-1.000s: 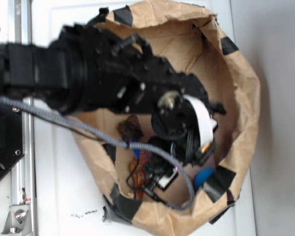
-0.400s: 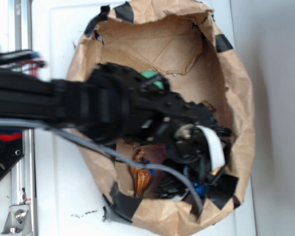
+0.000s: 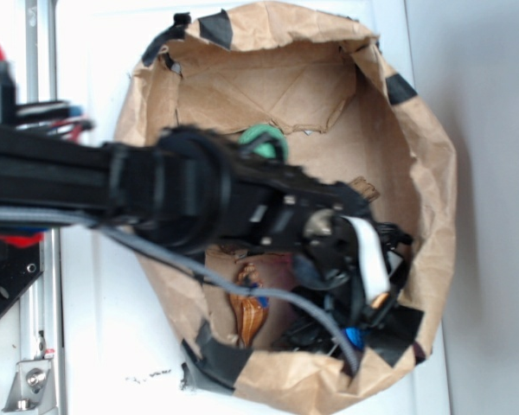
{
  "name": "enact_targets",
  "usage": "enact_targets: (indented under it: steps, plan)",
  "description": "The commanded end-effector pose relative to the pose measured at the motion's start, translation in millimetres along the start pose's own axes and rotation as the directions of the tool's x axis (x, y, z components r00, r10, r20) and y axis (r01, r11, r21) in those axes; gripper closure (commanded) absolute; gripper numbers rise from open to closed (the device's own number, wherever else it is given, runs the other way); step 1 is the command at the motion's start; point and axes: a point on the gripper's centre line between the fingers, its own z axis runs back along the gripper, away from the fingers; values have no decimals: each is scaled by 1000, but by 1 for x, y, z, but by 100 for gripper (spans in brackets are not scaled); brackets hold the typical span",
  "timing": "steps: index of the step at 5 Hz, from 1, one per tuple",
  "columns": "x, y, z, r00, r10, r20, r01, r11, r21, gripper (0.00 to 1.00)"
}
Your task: Grab the blue ball.
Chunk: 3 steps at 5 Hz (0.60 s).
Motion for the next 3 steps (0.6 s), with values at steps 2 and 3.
enact_targets:
  steps: [2,3]
  plan:
    - [15,-6,12,997,-58,49,57,998,9,100]
    - [15,-8,15,997,-53,56,52,999,12,100]
